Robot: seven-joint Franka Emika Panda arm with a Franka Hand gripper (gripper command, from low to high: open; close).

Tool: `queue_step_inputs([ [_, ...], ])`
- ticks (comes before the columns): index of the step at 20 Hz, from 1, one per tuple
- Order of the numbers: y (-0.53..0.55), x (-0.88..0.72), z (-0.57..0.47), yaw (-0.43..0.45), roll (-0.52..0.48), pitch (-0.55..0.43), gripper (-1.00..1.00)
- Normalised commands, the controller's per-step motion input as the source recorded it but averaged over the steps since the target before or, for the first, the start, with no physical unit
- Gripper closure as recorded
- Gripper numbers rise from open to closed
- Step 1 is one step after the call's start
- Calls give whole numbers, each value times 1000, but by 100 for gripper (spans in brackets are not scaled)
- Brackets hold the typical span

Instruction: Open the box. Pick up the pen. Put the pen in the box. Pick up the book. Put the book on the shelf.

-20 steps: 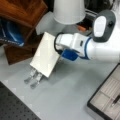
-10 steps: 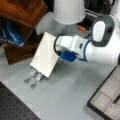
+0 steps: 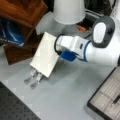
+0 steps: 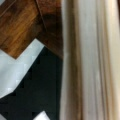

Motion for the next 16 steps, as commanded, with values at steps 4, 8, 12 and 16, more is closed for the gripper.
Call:
queue_step_inputs([
  [4,73,153,-196,-30,-392,-144,-100],
  [8,54,157,-219,-30,-386,-134,100],
  [12,63,167,-204,-30,-317,-127,100],
  [16,72,188,-157,-19,-276,-124,100],
])
